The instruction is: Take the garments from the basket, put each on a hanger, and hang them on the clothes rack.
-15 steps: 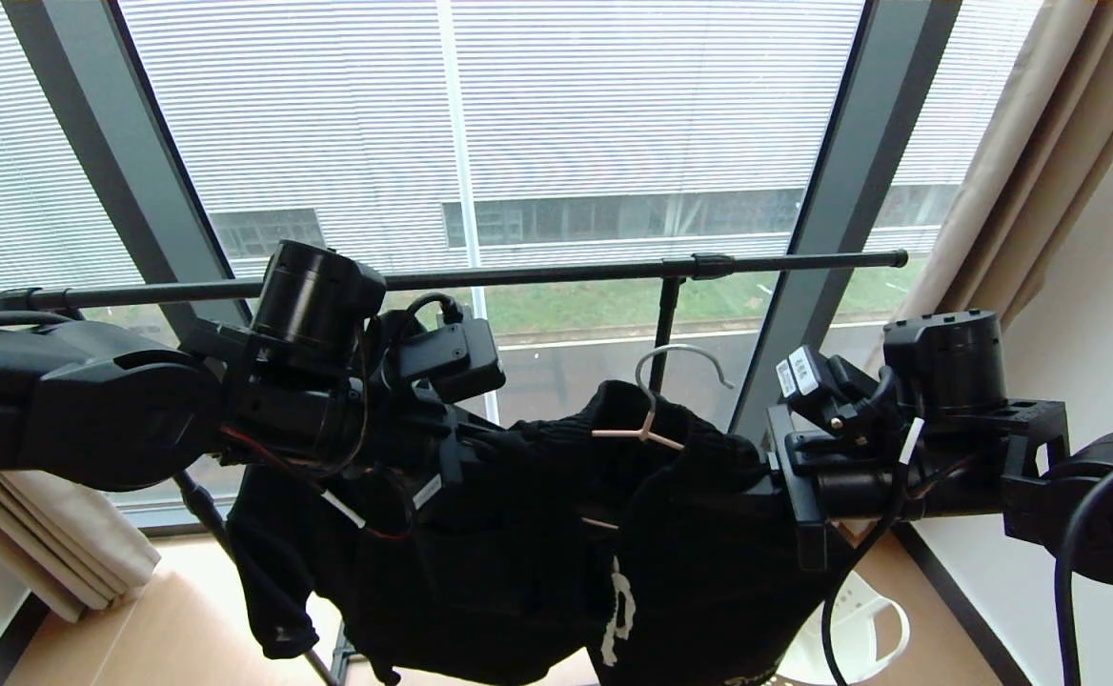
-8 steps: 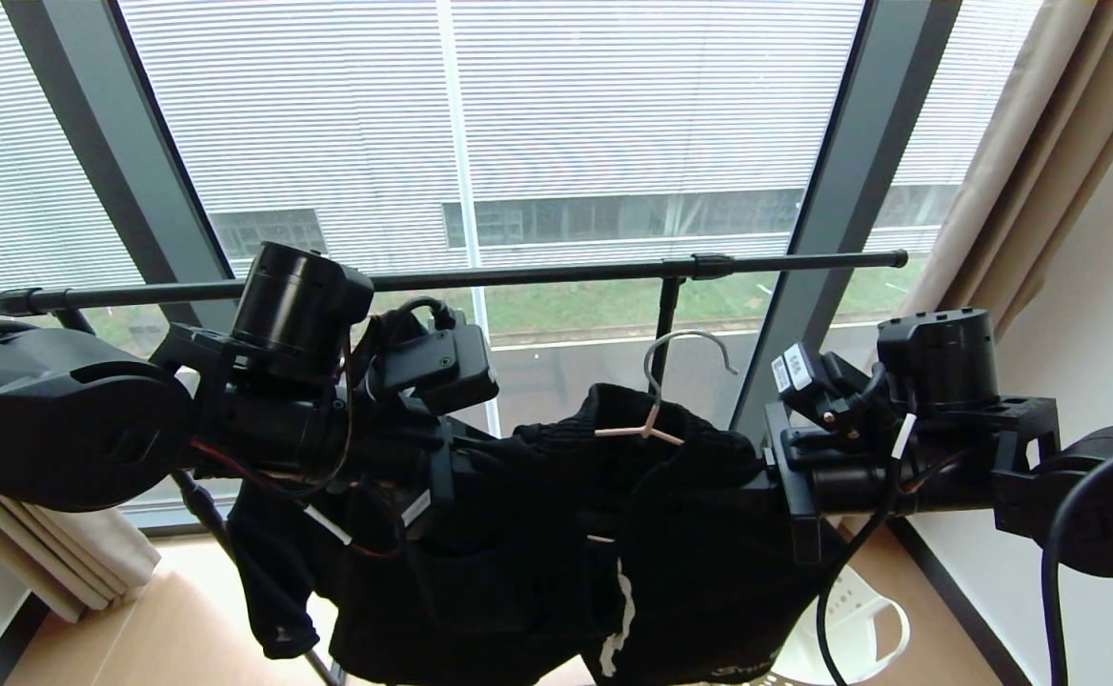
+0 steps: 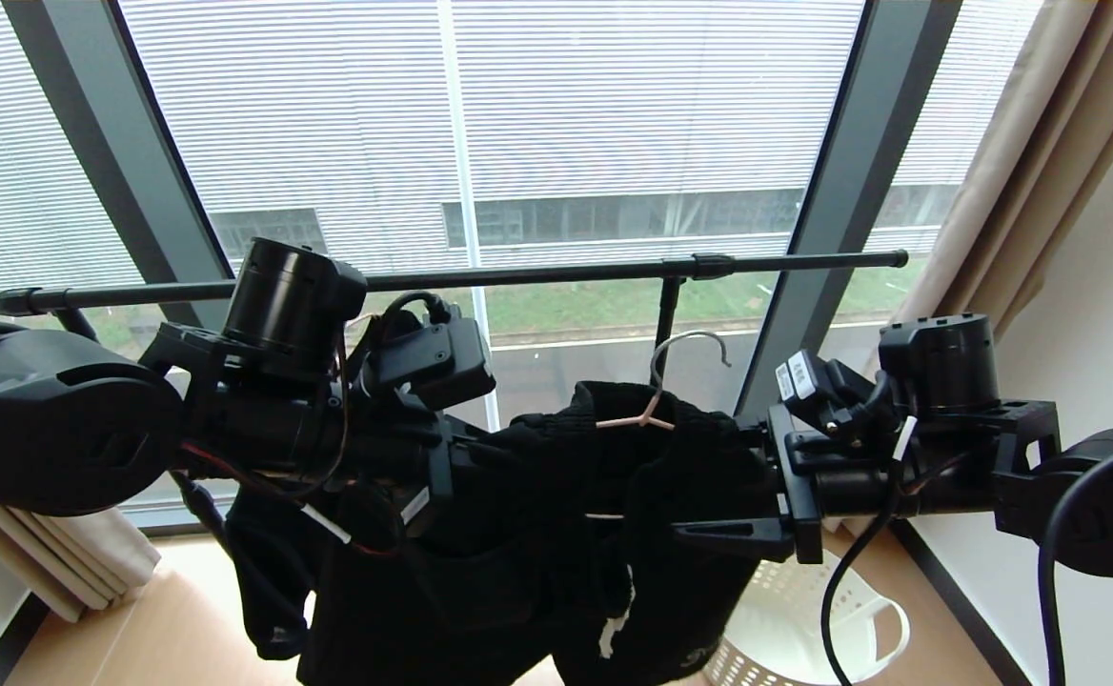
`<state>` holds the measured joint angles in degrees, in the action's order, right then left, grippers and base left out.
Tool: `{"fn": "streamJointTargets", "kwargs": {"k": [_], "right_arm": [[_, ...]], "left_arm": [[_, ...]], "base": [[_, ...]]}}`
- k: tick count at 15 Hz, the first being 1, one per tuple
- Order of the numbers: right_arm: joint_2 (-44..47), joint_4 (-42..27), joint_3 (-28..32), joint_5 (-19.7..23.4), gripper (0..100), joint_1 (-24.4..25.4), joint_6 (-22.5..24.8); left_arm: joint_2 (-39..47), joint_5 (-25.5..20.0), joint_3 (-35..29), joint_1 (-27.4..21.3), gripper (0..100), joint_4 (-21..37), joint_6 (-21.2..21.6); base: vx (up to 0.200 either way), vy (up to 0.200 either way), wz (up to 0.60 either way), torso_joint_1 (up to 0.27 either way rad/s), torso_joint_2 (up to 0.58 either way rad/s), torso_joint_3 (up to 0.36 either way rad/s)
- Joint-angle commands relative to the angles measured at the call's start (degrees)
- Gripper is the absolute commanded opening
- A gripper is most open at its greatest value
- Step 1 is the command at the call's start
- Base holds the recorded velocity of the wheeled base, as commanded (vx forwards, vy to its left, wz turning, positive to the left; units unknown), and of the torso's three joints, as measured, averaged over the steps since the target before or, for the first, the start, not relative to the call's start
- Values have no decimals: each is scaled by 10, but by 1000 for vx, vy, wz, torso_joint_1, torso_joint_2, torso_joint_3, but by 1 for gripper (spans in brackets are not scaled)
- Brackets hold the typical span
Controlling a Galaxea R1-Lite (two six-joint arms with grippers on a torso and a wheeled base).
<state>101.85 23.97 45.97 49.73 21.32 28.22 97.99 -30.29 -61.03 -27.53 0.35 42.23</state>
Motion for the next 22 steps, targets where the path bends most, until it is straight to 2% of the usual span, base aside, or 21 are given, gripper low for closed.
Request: {"fn": "streamJointTargets", "kwargs": {"k": [1, 4, 11, 16, 19, 22], "right_arm": [[1, 0, -2, 0, 100, -5, 6], [10, 1, 2, -1, 100, -10, 10], [25, 35, 4, -2, 100, -23, 7], [25, 39, 7, 0, 100, -34, 6], [22, 40, 11, 1, 100, -56, 6], [22, 39, 18, 1, 100, -63, 6]], "left_arm": [[-2, 1, 5, 4, 0, -14, -6], [-9, -5, 9, 8, 0, -44, -43], [-23, -36, 19, 23, 0, -46, -45], [-39, -42, 29, 35, 0, -91, -73], [-55, -42, 57, 38, 0, -134, -102], [-63, -42, 71, 38, 0, -144, -109]], "base": [[0, 0, 0, 0, 0, 0], [0, 0, 0, 0, 0, 0], [0, 0, 0, 0, 0, 0], [0, 0, 0, 0, 0, 0], [0, 0, 0, 0, 0, 0], [0, 0, 0, 0, 0, 0]]}}
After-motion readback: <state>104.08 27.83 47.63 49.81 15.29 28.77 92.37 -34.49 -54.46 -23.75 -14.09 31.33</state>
